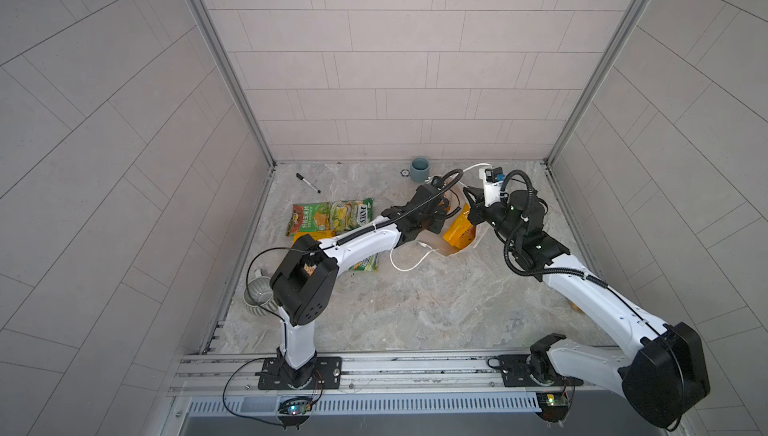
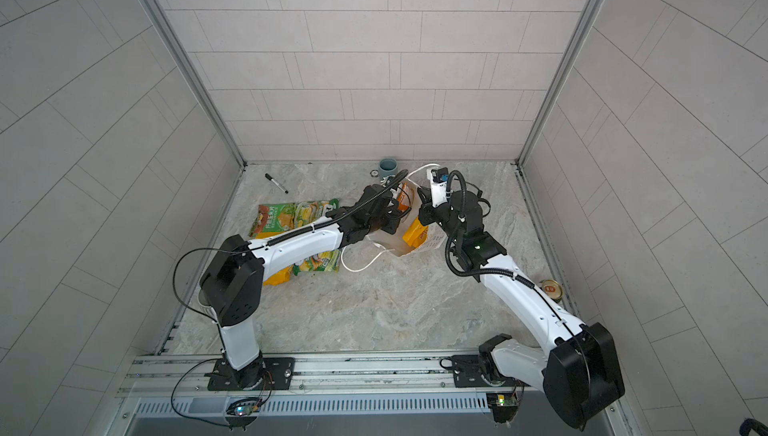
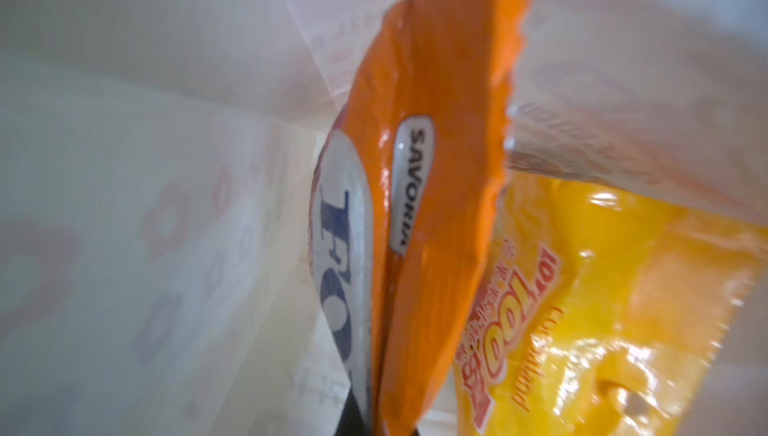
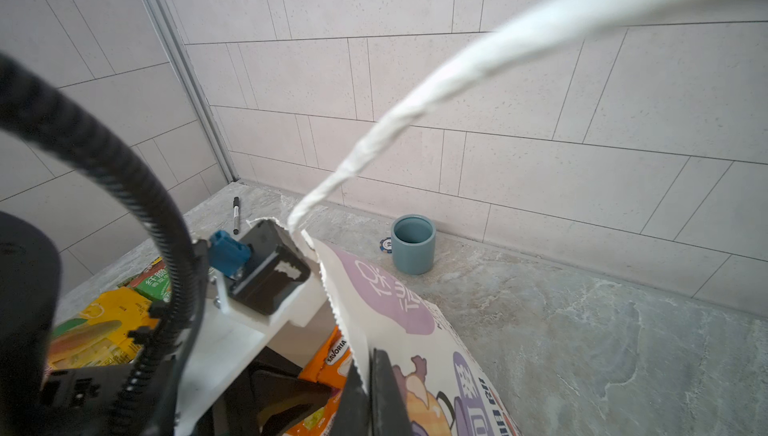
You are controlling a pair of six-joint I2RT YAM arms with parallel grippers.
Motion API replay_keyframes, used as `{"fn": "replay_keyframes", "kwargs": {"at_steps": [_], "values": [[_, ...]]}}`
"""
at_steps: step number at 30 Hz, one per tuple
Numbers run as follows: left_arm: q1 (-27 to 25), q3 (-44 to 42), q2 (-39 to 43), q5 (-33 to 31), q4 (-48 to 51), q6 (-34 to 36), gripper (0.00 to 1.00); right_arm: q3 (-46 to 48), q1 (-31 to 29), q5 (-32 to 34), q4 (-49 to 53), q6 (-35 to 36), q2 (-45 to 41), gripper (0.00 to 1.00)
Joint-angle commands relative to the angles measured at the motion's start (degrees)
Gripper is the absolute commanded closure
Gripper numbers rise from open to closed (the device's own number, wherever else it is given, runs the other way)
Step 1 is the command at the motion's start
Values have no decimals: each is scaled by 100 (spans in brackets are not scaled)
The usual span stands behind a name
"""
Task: Take the snacks out of the paper bag
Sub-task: 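Close the left gripper on the orange packet and lift it out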
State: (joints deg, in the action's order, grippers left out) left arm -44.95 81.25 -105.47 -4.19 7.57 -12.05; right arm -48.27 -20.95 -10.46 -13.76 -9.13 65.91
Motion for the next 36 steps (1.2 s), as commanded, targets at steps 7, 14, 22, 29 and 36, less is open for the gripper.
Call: {"fn": "replay_keyframes", "kwargs": {"at_steps": [7,14,22,29,36], "values": [[16,-280,922,255,64,-139,100,82,21,-26,-247,-67,-78,100],[13,-513,1598,425,271,-45,100,81,36,51,-241,-103,-45,100],[17,-669,2112,643,509,105,100,12,71,74,-162,-134,36,100],[13,-614,2596,1171,498,256,100,28,98,119,-149,-144,18,100],[21,-617,3148,1332,371,289,100,40,144,97,-153,-202,28,100]]}}
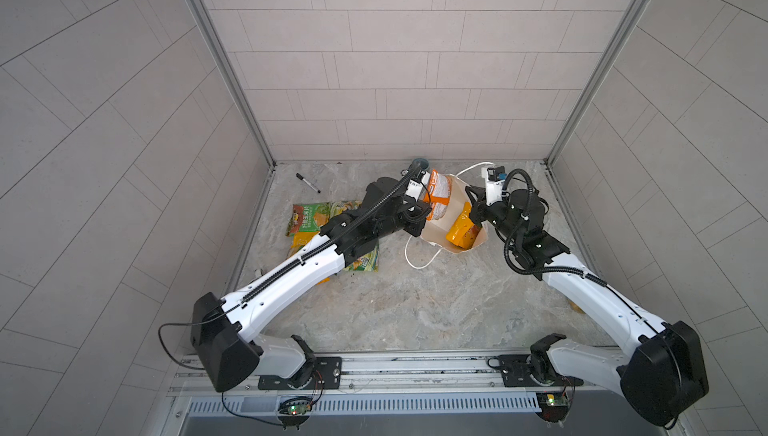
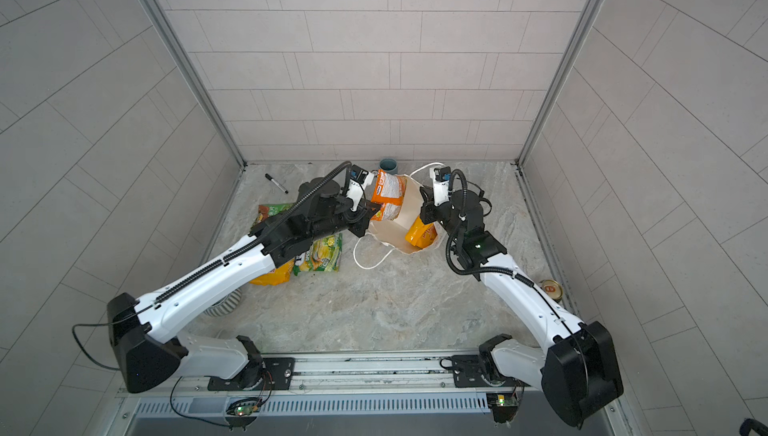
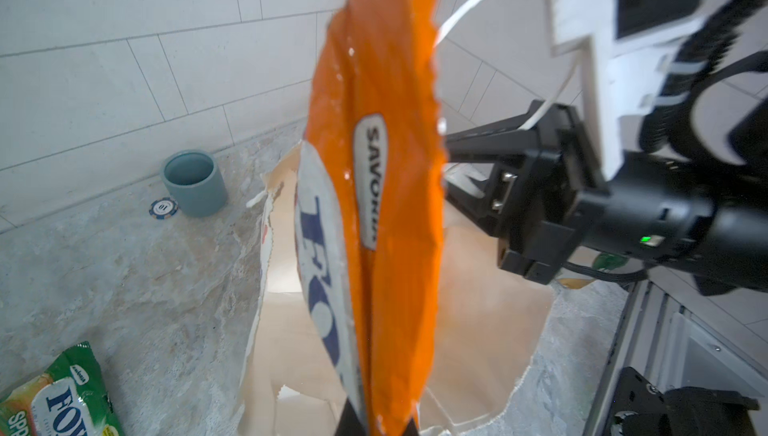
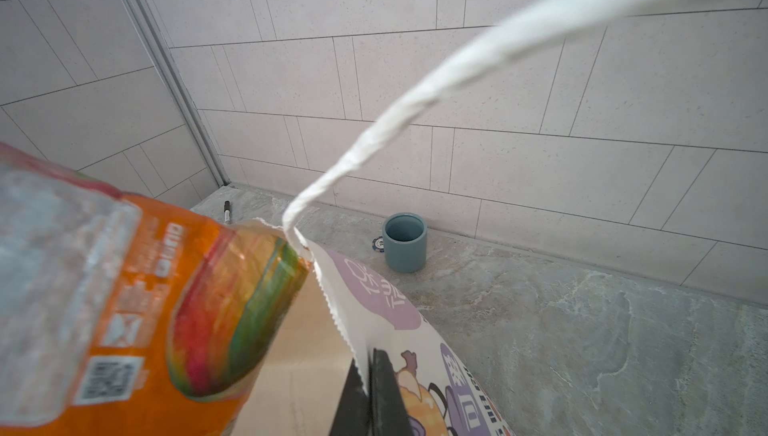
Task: Take the snacks out of the paper bag
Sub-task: 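Close the left gripper on the orange packet and lift it out, then carry the orange packet with the left gripper over the other packets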
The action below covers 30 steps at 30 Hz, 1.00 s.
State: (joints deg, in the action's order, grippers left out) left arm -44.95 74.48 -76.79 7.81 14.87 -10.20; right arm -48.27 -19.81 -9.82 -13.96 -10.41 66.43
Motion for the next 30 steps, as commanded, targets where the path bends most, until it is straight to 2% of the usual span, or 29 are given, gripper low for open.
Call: {"fn": "replay_keyframes", "kwargs": {"at_steps": [1,8,15,18,22,30], "values": [[24,60,353,123,-353,90,100,46,40,34,-138,-75,-42,100],[258,206,829,98,-100,10,100,53,65,21,-178,-137,1,100],[1024,-18,1460,403,-454,-446,100,60,92,7,-200,-169,1,100],[1111,-289,1695,-64,-722,-570,100,56,100,11,-195,-167,-15,100],[1120,-440,1865,-1196,-573,-568,100,55,101,1,-191,-185,-26,100],[1159,-686,1841,-1980,-611,-447,100,64,105,-24,-204,-206,-27,100]]}}
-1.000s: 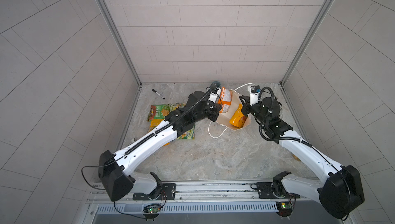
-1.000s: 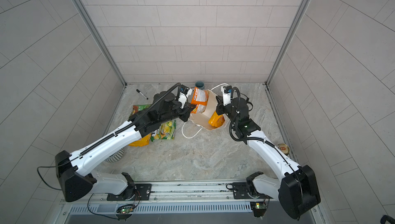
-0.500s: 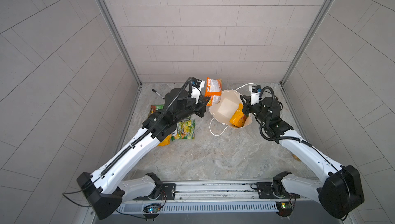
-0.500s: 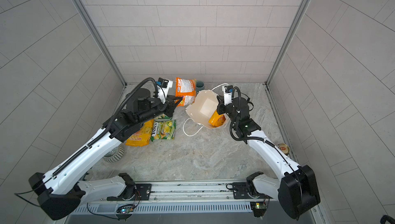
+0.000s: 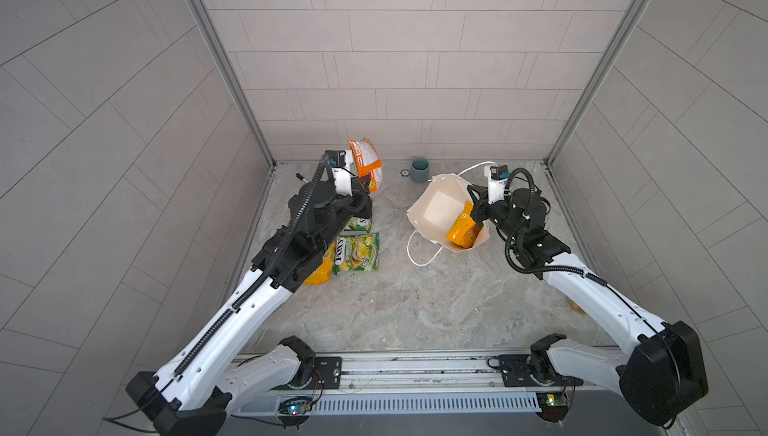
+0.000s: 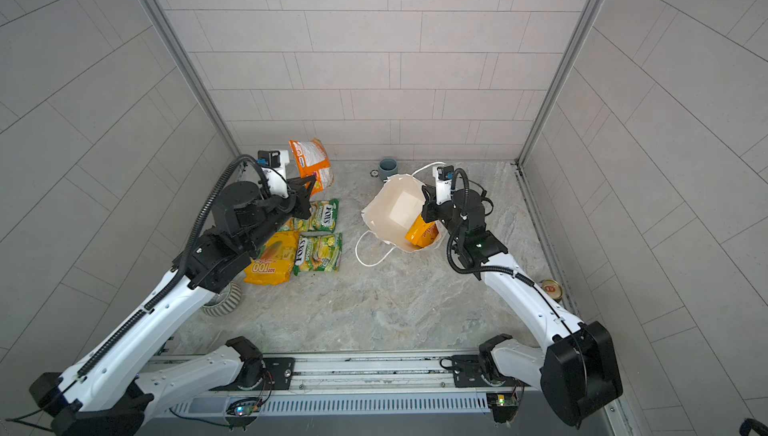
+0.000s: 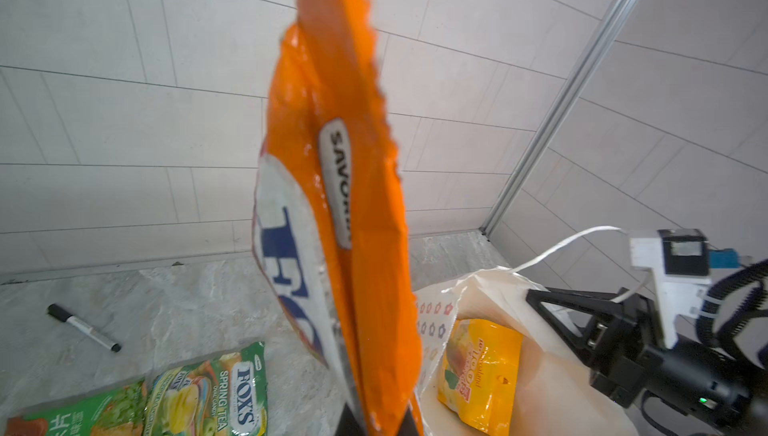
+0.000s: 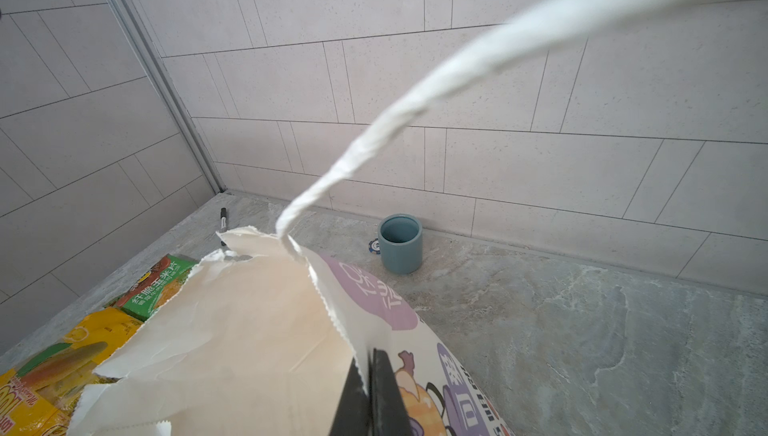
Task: Take the snacks out of the paper bag
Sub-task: 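Carry the orange packet with the left gripper over the other packets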
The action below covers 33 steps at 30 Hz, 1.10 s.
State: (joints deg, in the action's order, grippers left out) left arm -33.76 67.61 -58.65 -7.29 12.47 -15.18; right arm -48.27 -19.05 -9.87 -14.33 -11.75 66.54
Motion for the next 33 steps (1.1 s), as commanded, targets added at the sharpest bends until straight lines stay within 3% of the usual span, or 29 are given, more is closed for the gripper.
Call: {"fn": "replay_keyframes", "kwargs": {"at_steps": [1,9,17,33], "values": [[73,59,-64,-500,-262,48,100,59,32,-26,-158,-80,-46,100],[174,404,-1022,-913,388,168,100,49,32,-15,-132,-83,-80,100],[324,646,-2187,-724,316,90,100,29,32,57,-35,-31,-98,100],[388,2454,-4441,-880,1580,101,100,-47,229,2,18,-142,-41,100]]}}
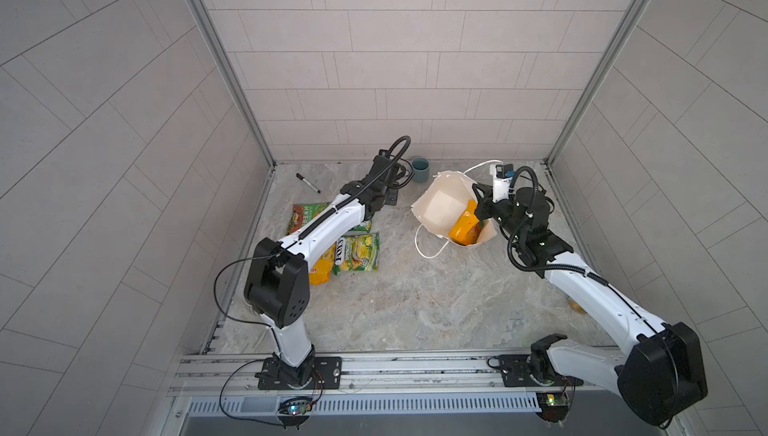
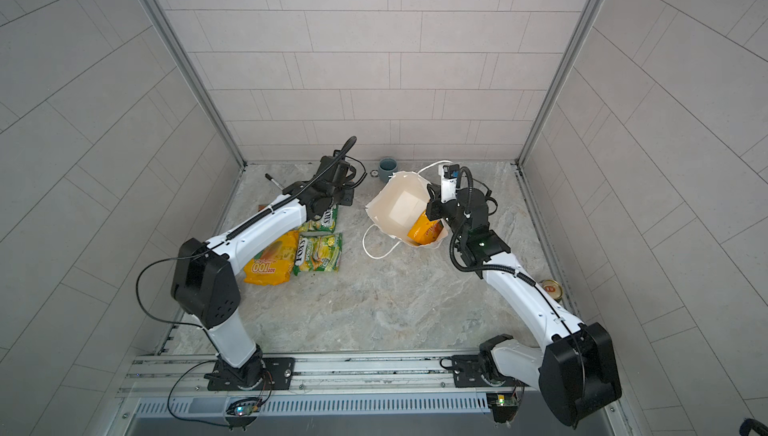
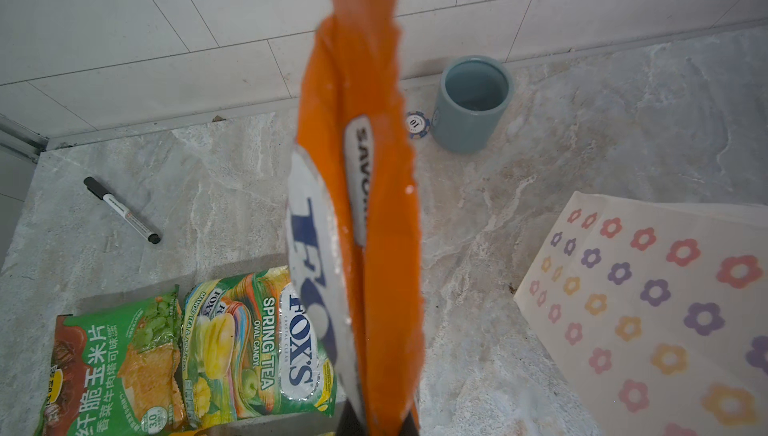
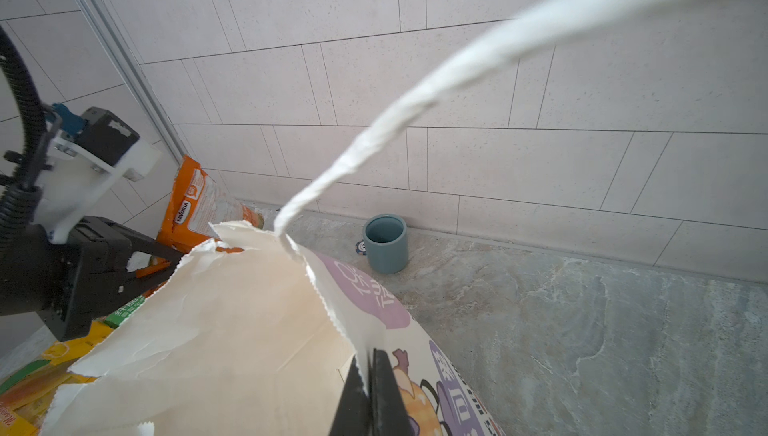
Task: Take the snacks out of the paper bag
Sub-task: 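Carry the orange packet with the left gripper over the other packets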
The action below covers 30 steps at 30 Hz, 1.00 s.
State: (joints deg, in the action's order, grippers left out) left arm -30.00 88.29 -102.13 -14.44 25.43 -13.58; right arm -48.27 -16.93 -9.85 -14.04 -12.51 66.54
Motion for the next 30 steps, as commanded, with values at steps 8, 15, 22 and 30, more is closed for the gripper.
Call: {"fn": "replay_keyframes", "kwargs": {"at_steps": [8,15,22,30], "values": [[-112,1085,-776,-472,1218,-364,100,-76,14,-61,-31,-129,16,100],[-224,1391,-1148,-480,1737,-287,100,-63,14,-28,-12,-112,-26,100],[-226,1902,-1670,-427,2388,-260,100,-154,19,36,177,-95,-76,100],[-331,3098,-2590,-557,3581,-378,100,-117,71,177,253,-80,-184,100]]}}
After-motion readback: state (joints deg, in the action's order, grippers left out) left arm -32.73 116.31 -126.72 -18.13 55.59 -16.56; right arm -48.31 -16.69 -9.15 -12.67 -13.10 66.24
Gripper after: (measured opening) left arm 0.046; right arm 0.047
